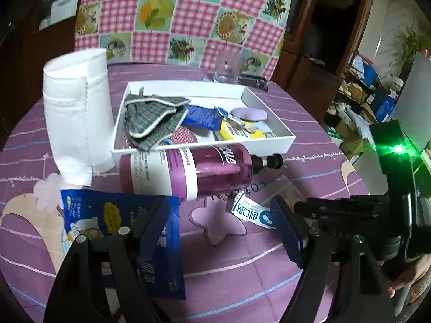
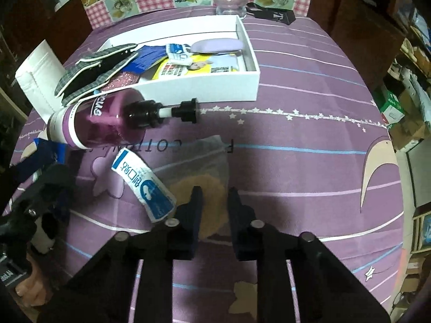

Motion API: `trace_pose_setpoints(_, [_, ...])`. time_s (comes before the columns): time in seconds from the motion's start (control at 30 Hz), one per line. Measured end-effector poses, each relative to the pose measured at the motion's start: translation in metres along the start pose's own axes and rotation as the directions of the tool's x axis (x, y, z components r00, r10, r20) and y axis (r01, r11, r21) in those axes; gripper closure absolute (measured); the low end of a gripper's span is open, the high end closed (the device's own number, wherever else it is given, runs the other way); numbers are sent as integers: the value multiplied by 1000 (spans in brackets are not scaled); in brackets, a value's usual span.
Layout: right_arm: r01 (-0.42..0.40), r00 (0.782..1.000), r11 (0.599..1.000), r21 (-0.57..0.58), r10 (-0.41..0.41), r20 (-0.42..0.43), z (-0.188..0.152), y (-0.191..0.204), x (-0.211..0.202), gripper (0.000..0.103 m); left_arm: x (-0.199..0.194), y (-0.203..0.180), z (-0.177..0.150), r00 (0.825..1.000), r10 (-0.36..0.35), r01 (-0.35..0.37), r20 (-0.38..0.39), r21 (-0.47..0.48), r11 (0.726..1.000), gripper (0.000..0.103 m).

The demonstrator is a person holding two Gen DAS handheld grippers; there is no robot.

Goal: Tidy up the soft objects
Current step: 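Grasp a white-blue strip with the left gripper while the right grasps the clear puff bag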

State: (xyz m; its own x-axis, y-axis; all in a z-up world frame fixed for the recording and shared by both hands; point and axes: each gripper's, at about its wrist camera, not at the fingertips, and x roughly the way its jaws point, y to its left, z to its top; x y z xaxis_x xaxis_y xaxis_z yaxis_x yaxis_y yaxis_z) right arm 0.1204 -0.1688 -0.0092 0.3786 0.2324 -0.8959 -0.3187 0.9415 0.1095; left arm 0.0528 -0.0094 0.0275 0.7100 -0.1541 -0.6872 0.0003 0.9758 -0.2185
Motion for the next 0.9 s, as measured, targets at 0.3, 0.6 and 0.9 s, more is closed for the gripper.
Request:
trace_pose_setpoints(0.3, [-26, 1000, 1000, 15, 26, -9, 6, -7, 3, 86, 25, -15, -12, 997, -5, 12, -83, 83, 996, 24])
trace_pose_setpoints(0.6, [-77, 997, 996, 52, 78, -24, 8, -15, 7, 86, 60, -35, -14, 991, 48, -24, -122, 188, 982, 25])
trace_pose_setpoints(0.9, [-80, 996, 995, 56, 81, -23, 9, -14, 7, 86, 61, -49, -15, 991, 96, -70, -93, 245, 967, 83])
